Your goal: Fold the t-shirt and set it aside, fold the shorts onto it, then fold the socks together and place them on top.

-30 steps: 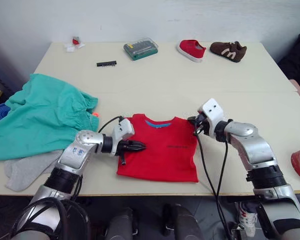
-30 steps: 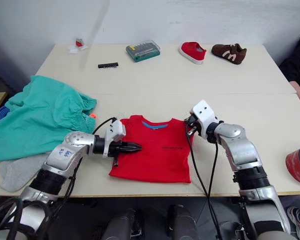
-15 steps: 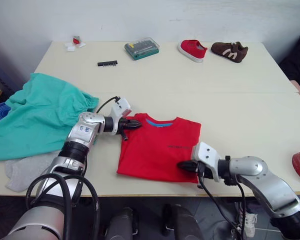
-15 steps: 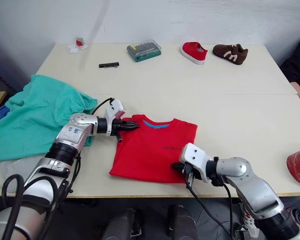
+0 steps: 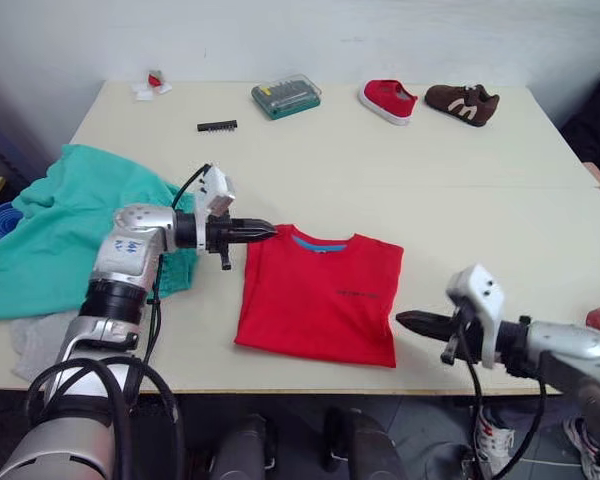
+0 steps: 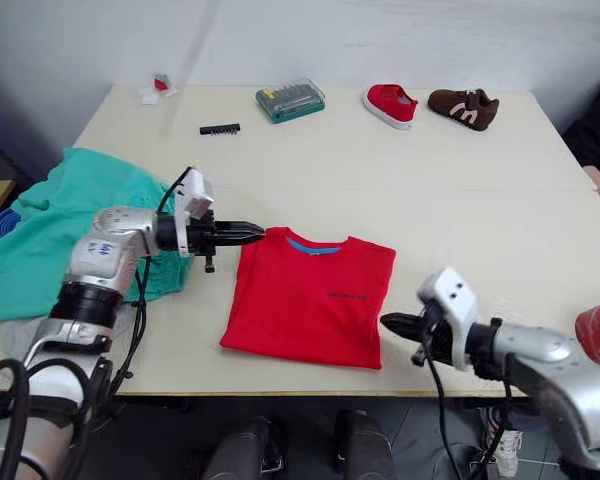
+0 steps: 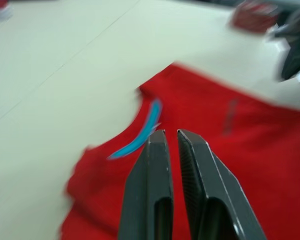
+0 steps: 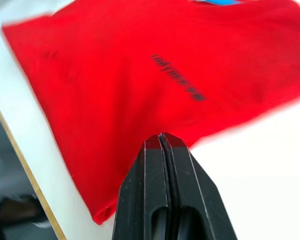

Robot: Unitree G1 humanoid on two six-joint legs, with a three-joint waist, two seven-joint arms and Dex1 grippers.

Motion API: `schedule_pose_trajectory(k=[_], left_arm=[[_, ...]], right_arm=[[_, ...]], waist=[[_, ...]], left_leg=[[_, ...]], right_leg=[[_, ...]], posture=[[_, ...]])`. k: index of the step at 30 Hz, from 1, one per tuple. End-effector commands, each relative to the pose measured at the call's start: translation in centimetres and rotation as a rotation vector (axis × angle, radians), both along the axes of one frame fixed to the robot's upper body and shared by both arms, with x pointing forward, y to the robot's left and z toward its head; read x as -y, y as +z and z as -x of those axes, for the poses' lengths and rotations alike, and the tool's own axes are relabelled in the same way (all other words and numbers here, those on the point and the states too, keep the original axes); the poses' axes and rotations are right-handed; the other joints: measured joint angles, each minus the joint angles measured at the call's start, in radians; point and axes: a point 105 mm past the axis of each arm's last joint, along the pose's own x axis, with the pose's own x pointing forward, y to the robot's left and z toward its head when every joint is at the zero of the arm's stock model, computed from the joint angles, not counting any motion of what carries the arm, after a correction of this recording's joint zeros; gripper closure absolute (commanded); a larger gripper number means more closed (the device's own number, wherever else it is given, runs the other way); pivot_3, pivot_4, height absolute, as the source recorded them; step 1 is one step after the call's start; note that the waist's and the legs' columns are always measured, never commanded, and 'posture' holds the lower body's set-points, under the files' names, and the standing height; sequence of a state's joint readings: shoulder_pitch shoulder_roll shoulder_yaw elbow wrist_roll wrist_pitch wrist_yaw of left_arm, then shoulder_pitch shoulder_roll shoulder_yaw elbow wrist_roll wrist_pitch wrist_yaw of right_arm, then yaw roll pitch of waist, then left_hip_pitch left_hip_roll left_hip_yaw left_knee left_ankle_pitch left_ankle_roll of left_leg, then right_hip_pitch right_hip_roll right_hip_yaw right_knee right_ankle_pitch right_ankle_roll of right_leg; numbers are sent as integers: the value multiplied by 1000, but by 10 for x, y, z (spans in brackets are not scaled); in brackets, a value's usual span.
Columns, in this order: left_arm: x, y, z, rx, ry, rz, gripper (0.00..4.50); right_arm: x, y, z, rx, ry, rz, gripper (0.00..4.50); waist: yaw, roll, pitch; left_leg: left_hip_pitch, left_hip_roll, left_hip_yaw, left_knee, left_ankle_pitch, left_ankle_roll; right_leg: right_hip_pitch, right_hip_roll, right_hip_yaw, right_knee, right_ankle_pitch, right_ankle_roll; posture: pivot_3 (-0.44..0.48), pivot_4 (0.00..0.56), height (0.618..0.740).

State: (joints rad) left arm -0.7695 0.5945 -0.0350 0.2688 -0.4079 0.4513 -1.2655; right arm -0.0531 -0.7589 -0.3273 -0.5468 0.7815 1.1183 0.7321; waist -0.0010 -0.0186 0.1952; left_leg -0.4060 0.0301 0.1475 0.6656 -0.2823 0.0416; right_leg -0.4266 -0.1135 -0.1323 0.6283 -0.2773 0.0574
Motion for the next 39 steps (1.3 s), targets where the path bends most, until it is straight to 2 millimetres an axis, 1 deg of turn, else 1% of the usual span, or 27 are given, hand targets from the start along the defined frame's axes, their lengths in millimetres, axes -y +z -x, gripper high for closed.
schedule_pose_trajectory(k=[1, 4, 7, 11, 12, 15, 17, 22, 24, 27, 30, 33, 36, 38, 39], left_arm=[[-1, 26, 30, 18, -109, 48, 3217], [-2, 38, 50, -19, -185, 78, 2304], [0, 29, 62, 30, -221, -4, 1328], [2, 22, 68, 61, -218, -40, 59], [2, 20, 68, 68, -214, -49, 0], [0, 18, 70, 88, -197, -69, 0], [-2, 18, 72, 91, -192, -74, 0], [-3, 20, 73, 105, -176, -77, 0], [-3, 21, 73, 112, -169, -79, 0], [-3, 21, 73, 119, -161, -80, 0], [-2, 22, 72, 123, -153, -75, 0], [-1, 21, 71, 126, -150, -74, 0], [2, 20, 69, 129, -151, -70, 0], [3, 20, 69, 131, -151, -67, 0], [4, 19, 68, 129, -153, -62, 0]], right_arm=[[8, -3, -1, -175, -58, -142, 3854], [11, -12, -5, -309, -84, -218, 2892], [-2, -14, -3, -378, -11, -258, 1832], [-16, -26, -12, -441, 15, -277, 469], [-19, -30, -15, -453, 17, -283, 93], [-32, -40, -28, -484, 10, -307, 42], [-41, -44, -38, -500, 7, -330, 42], [-63, -45, -56, -525, 17, -382, 42], [-68, -47, -60, -537, 21, -397, 42], [-70, -51, -63, -534, 13, -381, 42], [-68, -53, -61, -522, 20, -356, 684], [-64, -52, -61, -497, 15, -316, 1730], [-53, -48, -63, -465, -9, -278, 2853], [-50, -46, -64, -456, -15, -269, 3633], [-46, -44, -64, -440, -18, -253, 3909]], waist=[[0, 0, 0], [-1, 0, 0], [-1, 1, 0], [-2, 1, 0], [-2, 1, 0], [-6, -2, -2], [-18, -3, -2], [-35, -4, -3], [-36, -4, -3], [-35, -4, -3], [-33, -5, -4], [-28, -5, -4], [-26, -5, -4], [-23, -5, -4], [-23, -6, -4]], left_leg=[[0, 0, 0, 0, 0, 0], [0, 0, 0, 0, 0, 0], [0, 0, 0, -1, 0, 0], [0, 0, 1, -1, 0, 0], [0, 0, 1, -1, 0, 0], [1, 0, 1, -1, 1, 0], [1, 0, 1, -1, 1, -1], [3, 1, 1, -2, 2, -3], [3, 1, 1, -2, 2, -4], [3, 1, 1, -2, 2, -4], [3, 1, 1, -2, 2, -4], [3, 1, 1, -2, 2, -4], [3, 1, 1, -3, 2, -4], [2, 1, 0, -4, 2, -4], [2, 1, 0, -4, 2, -4]], right_leg=[[0, 0, 0, 0, 0, 0], [0, 0, 0, 1, 0, -1], [0, 0, 0, 0, 0, -1], [0, 1, 0, 0, 0, -1], [0, 1, 0, 0, 0, -1], [0, 1, 0, 0, 0, -1], [0, 2, 0, 1, 0, -1], [0, 2, 1, 2, 0, -2], [0, 2, 1, 3, 0, -2], [0, 2, 1, 3, 0, -2], [0, 2, 1, 3, 0, -2], [0, 2, 1, 3, 0, -3], [-1, 2, 1, 2, 0, -3], [-1, 2, 1, 0, 0, -3], [0, 2, 0, 0, 0, -3]], posture=[[0, 150, 740], [0, 150, 740], [0, 150, 740], [0, 150, 740], [0, 150, 740], [0, 150, 740], [0, 150, 740], [0, 150, 740], [0, 150, 740], [0, 150, 740], [0, 150, 740], [0, 150, 740], [0, 150, 740], [0, 150, 740], [0, 150, 740]])
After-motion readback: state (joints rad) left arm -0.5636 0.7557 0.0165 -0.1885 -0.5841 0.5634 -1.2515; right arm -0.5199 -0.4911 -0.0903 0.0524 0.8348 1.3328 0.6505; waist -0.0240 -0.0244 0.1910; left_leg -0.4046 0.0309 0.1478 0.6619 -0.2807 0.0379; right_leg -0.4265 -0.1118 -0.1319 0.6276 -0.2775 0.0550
